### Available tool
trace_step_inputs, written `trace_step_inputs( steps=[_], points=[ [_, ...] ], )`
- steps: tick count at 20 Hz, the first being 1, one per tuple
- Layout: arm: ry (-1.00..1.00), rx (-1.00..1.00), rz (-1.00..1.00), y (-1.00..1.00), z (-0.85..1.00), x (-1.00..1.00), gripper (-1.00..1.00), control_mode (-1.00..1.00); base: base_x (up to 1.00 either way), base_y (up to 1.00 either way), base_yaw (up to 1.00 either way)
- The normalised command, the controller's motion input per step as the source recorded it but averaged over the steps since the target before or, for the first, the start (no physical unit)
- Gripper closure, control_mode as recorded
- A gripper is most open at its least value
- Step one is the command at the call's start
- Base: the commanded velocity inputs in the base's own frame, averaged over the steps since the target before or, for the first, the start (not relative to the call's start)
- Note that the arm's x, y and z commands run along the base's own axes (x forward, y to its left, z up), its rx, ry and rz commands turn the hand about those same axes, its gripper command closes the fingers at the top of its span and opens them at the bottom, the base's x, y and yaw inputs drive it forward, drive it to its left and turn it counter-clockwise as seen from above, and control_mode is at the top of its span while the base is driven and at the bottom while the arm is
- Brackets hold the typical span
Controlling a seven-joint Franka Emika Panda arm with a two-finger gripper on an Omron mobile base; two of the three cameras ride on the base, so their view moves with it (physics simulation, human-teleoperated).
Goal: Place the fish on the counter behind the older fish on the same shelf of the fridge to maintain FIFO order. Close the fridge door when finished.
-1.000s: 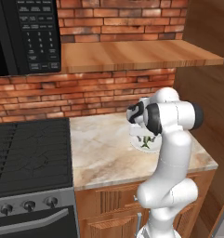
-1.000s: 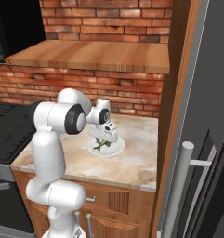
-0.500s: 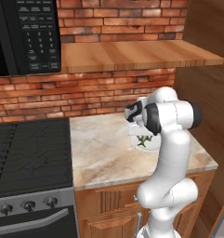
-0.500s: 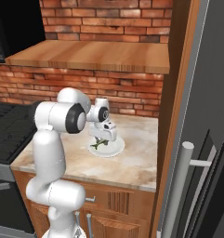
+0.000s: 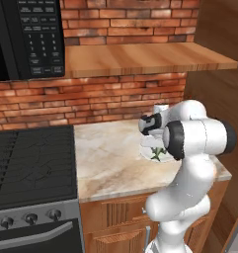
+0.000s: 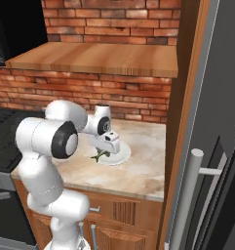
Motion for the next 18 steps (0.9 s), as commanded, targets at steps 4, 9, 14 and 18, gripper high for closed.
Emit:
trace_step_inputs(
  steps=[4, 9, 14, 18],
  points=[
    [-0.22, 0.00, 0.00, 0.00, 0.79, -0.99, 1.00, -1.00, 0.00, 0.00, 0.00],
    [-0.17, 0.00, 0.00, 0.00, 1.00, -0.84, 1.00, -1.00, 0.00, 0.00, 0.00],
    [-0.13, 0.02, 0.00, 0.00, 0.96, -0.84, 1.00, -1.00, 0.00, 0.00, 0.00],
    [-0.08, 0.04, 0.00, 0.04, 0.81, -0.86, 1.00, -1.00, 0.00, 0.00, 0.00]
  ],
)
